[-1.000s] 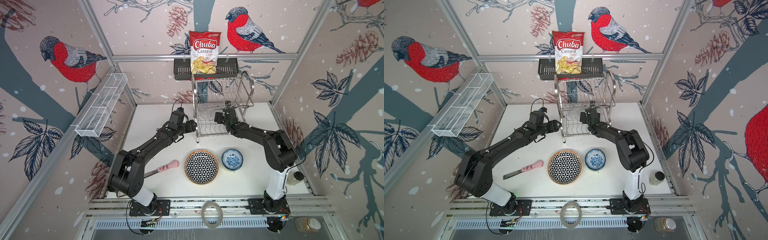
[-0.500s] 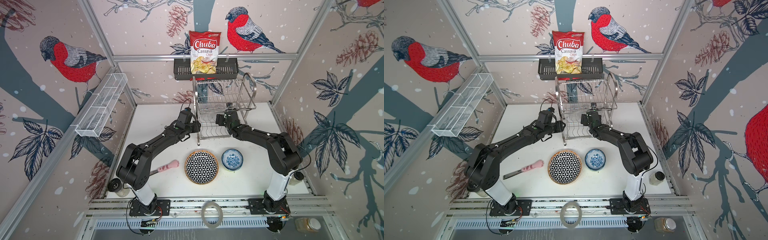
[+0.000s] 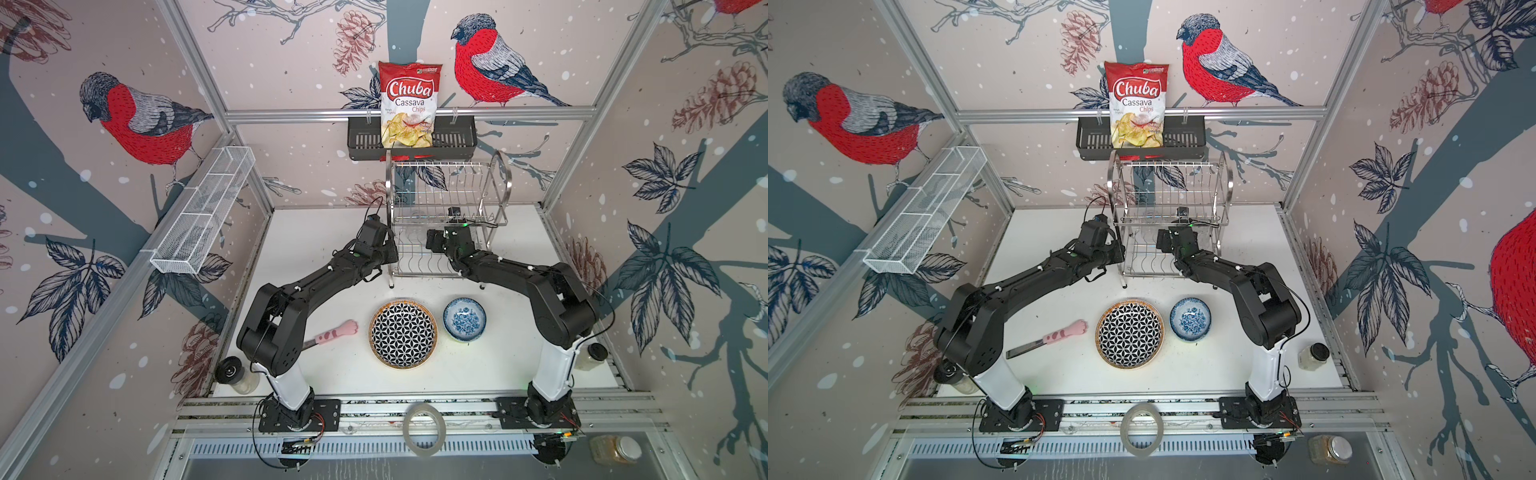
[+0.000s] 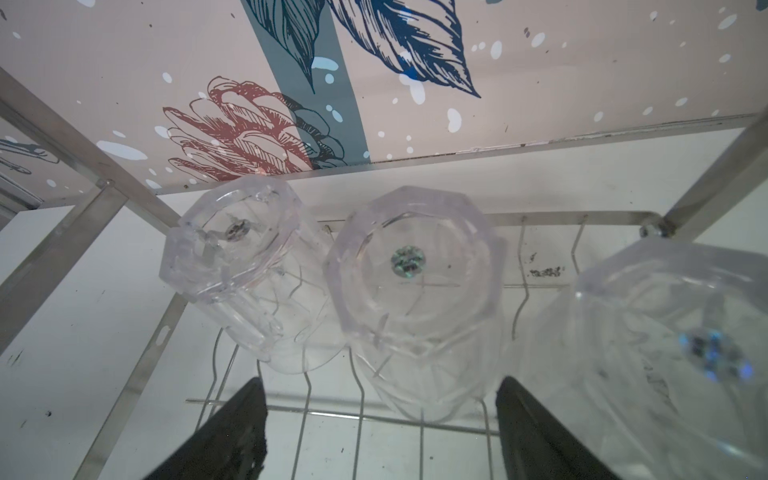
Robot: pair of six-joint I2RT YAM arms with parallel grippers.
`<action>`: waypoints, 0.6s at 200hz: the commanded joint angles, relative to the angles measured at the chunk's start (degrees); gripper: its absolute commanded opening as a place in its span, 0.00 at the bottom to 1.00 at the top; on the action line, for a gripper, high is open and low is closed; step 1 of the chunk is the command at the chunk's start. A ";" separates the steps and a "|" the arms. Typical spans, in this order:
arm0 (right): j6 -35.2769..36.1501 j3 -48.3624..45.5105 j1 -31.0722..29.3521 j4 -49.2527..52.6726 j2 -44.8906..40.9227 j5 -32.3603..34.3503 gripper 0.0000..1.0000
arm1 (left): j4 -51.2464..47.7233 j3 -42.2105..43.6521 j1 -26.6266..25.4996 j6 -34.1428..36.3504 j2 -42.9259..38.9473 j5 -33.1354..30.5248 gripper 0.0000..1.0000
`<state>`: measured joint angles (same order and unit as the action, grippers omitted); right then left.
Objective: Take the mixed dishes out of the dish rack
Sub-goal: 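Lower the open right gripper around a clear glass while the left gripper approaches the rack, then close the right gripper on the clear glass in the rack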
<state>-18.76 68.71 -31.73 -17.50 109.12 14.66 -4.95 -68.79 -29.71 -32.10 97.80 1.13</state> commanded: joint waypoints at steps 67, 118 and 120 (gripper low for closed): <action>-1.03 6.47 0.41 1.33 4.70 4.84 0.89 | -1.92 2.61 -0.88 -1.30 -4.50 3.51 0.01; -0.05 10.94 1.49 2.18 8.83 5.64 0.91 | -2.41 3.25 -2.01 -0.86 -4.55 2.48 0.00; 0.02 11.10 1.51 2.13 9.00 5.60 0.91 | -2.43 3.30 -2.08 -0.86 -4.50 2.41 0.00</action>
<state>-19.40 77.62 -30.76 -14.46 116.95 18.17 -6.59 -65.78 -30.92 -36.56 93.45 -0.54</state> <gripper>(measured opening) 0.909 0.173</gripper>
